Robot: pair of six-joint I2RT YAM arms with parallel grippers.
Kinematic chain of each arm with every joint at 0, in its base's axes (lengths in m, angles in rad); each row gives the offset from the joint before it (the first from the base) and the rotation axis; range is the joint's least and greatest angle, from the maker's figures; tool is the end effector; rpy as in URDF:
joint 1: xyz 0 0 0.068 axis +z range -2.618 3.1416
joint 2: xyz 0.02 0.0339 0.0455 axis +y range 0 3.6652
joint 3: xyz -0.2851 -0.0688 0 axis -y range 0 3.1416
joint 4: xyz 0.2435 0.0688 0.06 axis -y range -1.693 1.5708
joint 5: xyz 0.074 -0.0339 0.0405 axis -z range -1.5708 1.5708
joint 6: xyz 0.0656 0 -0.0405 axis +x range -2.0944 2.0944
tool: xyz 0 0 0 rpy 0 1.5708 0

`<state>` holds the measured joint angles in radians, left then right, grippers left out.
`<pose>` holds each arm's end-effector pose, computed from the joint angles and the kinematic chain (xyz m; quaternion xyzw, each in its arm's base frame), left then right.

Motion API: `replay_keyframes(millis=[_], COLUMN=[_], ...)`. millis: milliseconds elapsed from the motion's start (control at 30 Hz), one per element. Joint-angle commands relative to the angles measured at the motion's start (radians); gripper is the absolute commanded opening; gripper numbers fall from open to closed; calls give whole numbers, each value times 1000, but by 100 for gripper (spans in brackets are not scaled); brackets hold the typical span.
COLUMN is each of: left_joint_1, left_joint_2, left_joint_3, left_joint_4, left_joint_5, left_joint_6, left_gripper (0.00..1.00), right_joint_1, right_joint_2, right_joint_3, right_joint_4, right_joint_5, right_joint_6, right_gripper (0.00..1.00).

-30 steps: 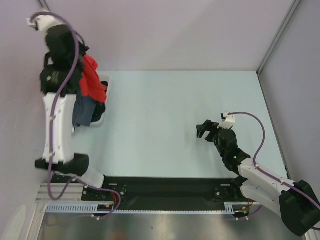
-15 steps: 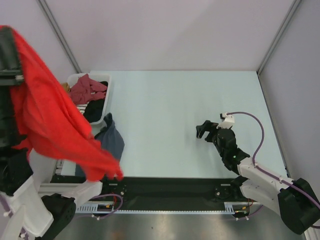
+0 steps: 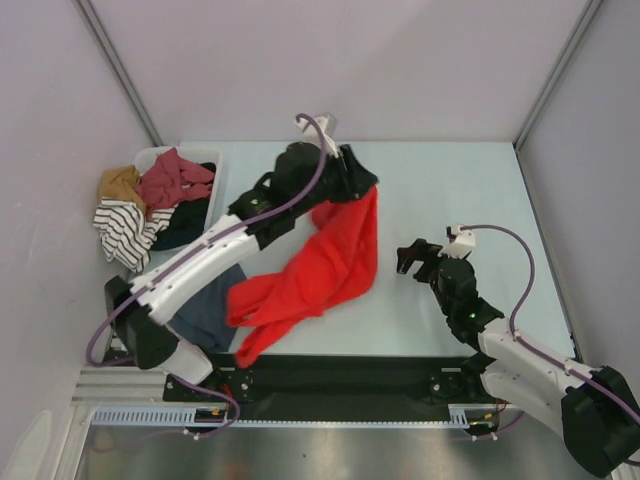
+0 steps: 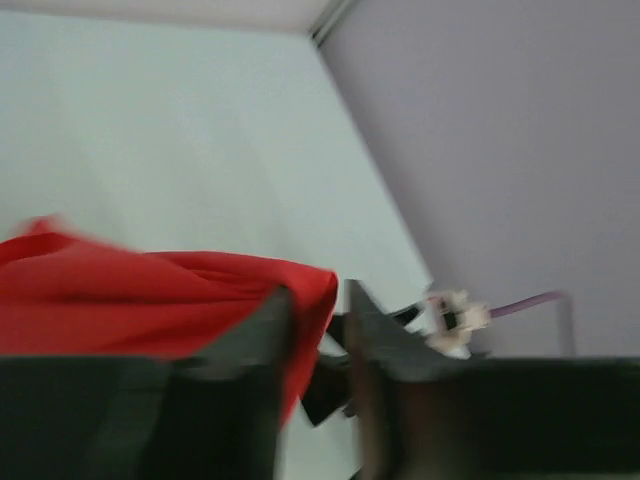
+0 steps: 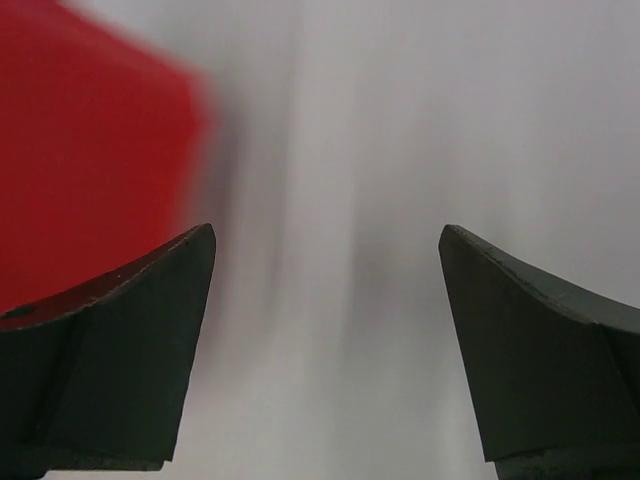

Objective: Fold and stack the tank tops

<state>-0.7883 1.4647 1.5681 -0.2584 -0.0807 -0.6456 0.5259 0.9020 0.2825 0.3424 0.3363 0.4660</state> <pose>0.2601 -0.2541 0.4603 0.0280 0.7591 -0.4038 0.5099 0.1899 0.0852 0.2075 0.0773 0.7894 0.1653 0.5861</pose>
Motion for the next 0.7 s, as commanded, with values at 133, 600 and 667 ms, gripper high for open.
replay_keyframes(millis=[133, 600, 667], left_joint_1=[-54, 104, 228], left_joint_2=[114, -498, -654], left_joint_3=[292, -579, -777], left_joint_4=[-257, -500, -430], left_joint_5=[-47, -454, -375], left_joint_6=[96, -175, -233], left_gripper=[100, 100, 100], right_joint_1=[-7, -12, -10], right_joint_2=[-150, -69, -60], right_joint_3=[-40, -19, -17], right_joint_4=[10, 41, 43], right_joint_5=[98, 37, 29], right_joint_6=[-7, 10, 11], right_gripper=[99, 99, 99])
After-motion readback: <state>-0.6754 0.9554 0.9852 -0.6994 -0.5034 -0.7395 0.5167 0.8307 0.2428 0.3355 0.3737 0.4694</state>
